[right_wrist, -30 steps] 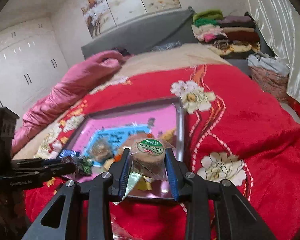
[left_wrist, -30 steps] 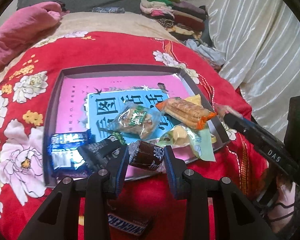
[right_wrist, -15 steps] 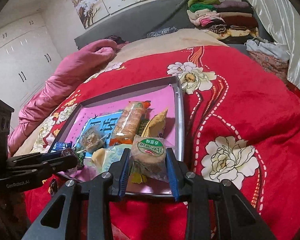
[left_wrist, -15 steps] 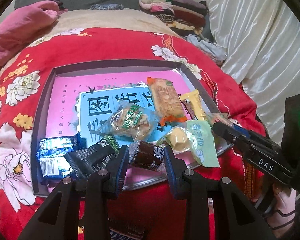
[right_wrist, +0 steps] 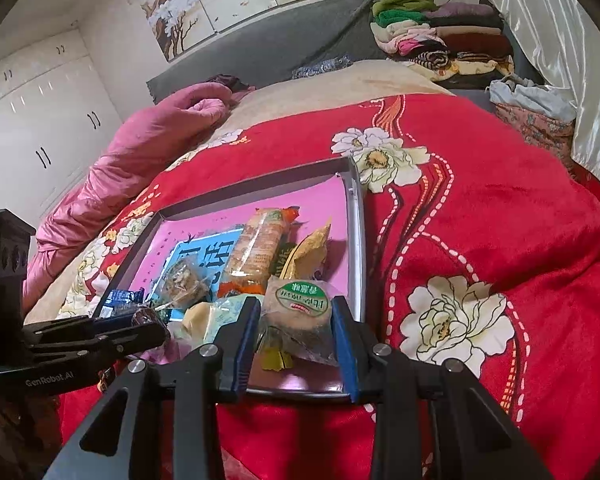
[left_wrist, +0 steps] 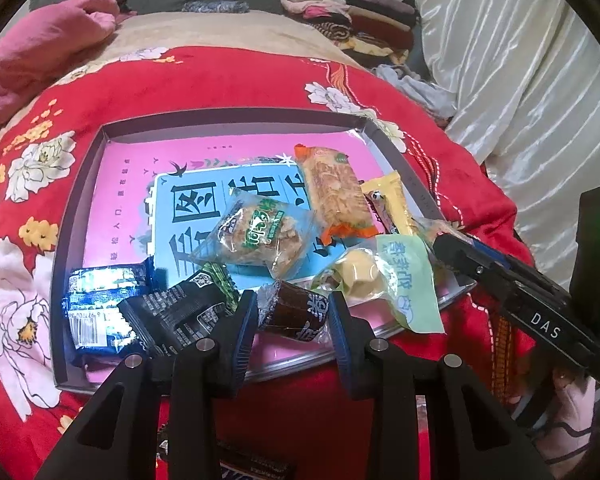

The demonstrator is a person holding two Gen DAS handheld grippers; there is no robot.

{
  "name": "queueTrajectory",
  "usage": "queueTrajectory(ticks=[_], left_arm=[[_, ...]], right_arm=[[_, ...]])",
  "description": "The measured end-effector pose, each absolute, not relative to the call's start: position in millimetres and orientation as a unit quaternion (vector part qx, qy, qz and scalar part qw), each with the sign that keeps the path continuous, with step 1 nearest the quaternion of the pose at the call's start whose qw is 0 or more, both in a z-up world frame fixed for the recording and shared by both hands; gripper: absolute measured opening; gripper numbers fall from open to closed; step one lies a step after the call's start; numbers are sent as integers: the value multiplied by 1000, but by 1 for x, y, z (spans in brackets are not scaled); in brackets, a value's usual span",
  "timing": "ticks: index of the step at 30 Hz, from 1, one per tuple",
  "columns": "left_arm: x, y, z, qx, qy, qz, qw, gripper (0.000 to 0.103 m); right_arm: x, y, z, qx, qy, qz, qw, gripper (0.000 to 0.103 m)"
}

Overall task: Organize snacks
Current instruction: 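Open the right tool over the tray while the left tool releases the chocolate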

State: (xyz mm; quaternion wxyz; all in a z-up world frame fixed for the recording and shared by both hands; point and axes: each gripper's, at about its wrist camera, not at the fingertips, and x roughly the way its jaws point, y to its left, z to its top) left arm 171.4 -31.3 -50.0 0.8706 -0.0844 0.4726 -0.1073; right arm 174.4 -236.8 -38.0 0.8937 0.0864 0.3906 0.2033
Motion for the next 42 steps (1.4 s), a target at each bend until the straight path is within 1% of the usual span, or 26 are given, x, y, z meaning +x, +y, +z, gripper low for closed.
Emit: queueTrajectory(ticks=[8,11,18,20,22,25,27,36,42], left_arm=[[170,-30,-49,-91,472,-112,870,38],[169,-30,-47,-91,470,-113,871,43],[166,-29,-42,-89,465,-113,873,50],[164,-28,-40,-90,463,-113,874,52],[162,-26,-37,-91,460,-112,876,55],[158,-22,-31,-99,453,-114,879,63],[155,-18,-25,-105,446,-114,882,67],[141,-2,-9,-117,432,-110,888,75],[123,11,-11,-114,438,-99,886,75]], right_arm=[[173,-239,-34,93,381,205,897,44],[172,-238,-30,93,373,208,899,47],[168,-236,-25,91,364,214,902,50],[168,-236,-23,91,361,216,903,54],[166,-237,-21,92,356,219,904,56],[163,-236,-18,90,351,224,905,60],[161,-234,-16,87,347,225,906,62],[155,-233,-10,88,337,235,907,66],[145,-235,-5,96,334,239,907,68]])
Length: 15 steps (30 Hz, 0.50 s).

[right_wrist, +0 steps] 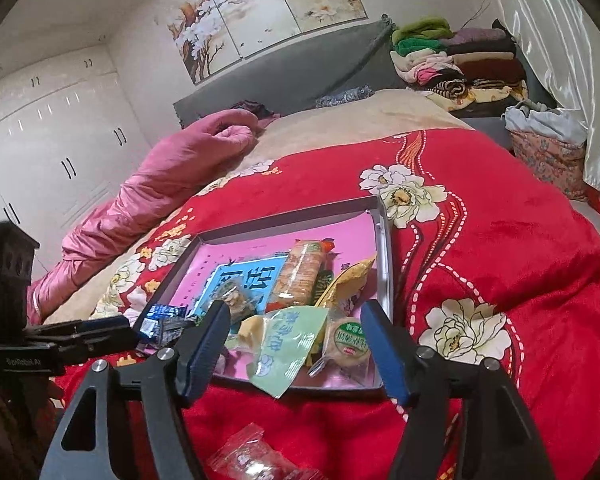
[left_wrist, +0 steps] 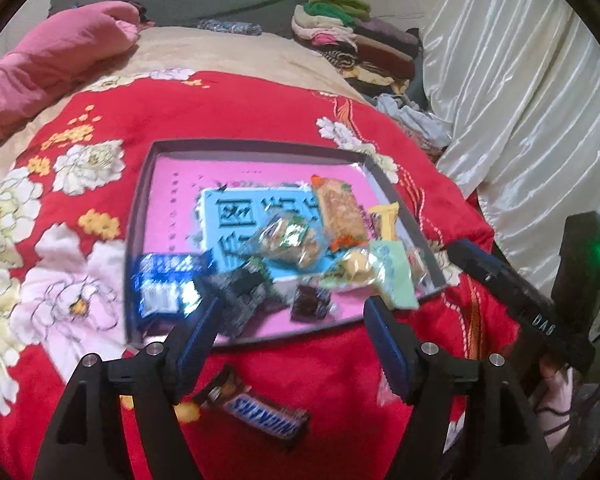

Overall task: Organize snacks
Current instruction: 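Open the right tool over the tray while the left tool releases the chocolate, then grasp the clear candy bag with right tool while left tool grasps the Snickers bar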

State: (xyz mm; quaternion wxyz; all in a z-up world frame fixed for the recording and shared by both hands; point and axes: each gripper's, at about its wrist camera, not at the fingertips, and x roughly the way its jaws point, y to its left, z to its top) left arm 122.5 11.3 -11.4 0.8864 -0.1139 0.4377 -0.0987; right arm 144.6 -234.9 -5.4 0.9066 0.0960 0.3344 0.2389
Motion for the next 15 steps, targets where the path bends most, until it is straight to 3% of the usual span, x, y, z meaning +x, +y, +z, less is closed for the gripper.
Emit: queueTrajectory(ticks=[15], left_arm=[[100,33,-43,-166,487,-69,855,75]], right_arm=[[121,-223,-7,72,346,244,903,70]])
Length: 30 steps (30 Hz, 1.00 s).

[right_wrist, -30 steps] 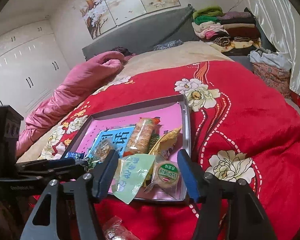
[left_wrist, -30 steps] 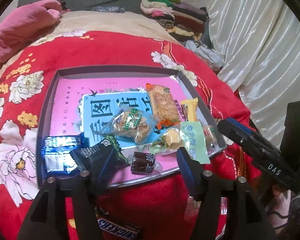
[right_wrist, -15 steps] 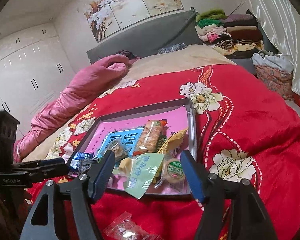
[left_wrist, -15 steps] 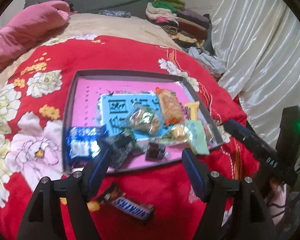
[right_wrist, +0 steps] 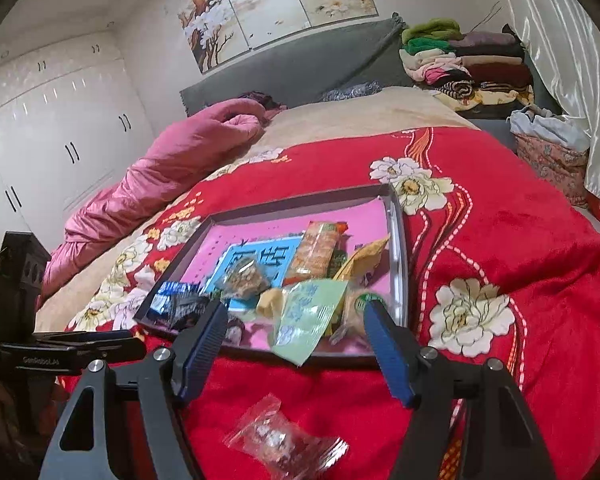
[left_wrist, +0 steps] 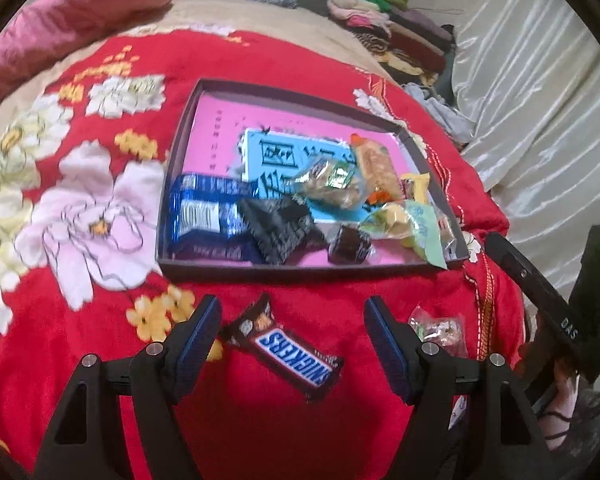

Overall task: Organize snacks
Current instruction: 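Grasp the clear candy bag with right tool while left tool grasps the Snickers bar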

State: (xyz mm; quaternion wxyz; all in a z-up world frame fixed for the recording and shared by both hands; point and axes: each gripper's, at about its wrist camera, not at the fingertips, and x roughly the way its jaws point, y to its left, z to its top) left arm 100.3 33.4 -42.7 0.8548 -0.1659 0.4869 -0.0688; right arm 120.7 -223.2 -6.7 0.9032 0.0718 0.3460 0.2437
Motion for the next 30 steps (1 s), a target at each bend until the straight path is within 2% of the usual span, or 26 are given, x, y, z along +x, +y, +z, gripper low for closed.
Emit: queueTrajectory(ticks=[12,30], left_arm=[[95,32,-78,-199,533,-38,822,75],[95,16,-84,-186,536,-33,823,75]], right_arm=[[94,-219,-24,54,406,239,880,73],[92,-197,-59,3,489,246,837,73]])
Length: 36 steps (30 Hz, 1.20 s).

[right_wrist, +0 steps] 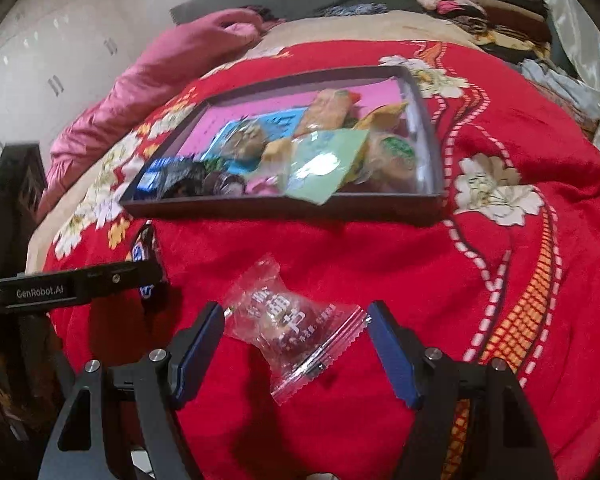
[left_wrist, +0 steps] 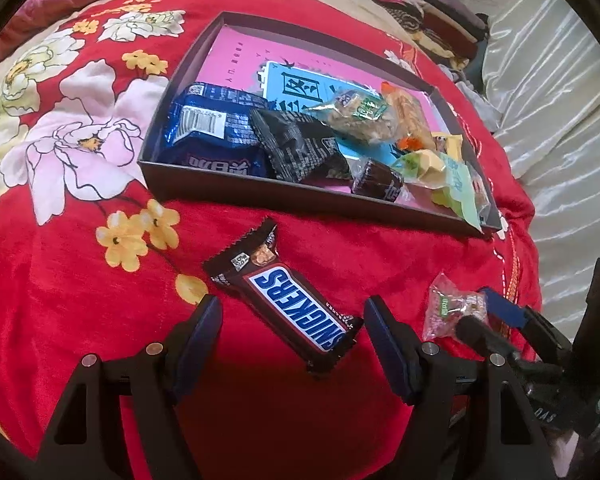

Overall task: Organize snacks
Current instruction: 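Grasp the clear candy bag with right tool while left tool grasps the Snickers bar, then carry the candy bag with right tool while left tool carries Snickers bar over tray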

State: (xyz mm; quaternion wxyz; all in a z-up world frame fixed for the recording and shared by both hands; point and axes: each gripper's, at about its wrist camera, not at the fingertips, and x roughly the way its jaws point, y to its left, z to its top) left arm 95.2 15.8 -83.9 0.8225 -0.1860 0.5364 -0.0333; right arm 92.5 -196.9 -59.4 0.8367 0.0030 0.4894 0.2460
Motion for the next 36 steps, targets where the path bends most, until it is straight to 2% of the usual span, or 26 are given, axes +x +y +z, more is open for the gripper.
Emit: queueTrajectory(ticks=[6,12,16,18,20,23,28,36], left_arm=[[98,11,-87,-184,535,-28,824,75],[101,11,-88,-190,535,-22,823,74],[105,12,-91,-191,536,-16,822,65],[104,15,-92,-194,535,-11,822,54],[104,18,-93,-198,535,-10,821,49],[104,21,-92,-204,532,-15,822,38],[100,23,-88,-209,529,-29,822,33],[90,23,-57,-209,502,-49,838,33]], right_arm=[[94,-181,-65,-6,487,285,826,59],[100,-165,-72,-16,488,316,813,58],[100,-153,-74,-41,478,334,811,59],[99,-146,-73,-58,467,345,812,57],[96,-137,-72,-70,456,361,811,43],[92,-126,-72,-84,448,379,805,39],[92,-137,-62,-60,438,374,815,39],[95,-178,-20,18,356,362,861,39]])
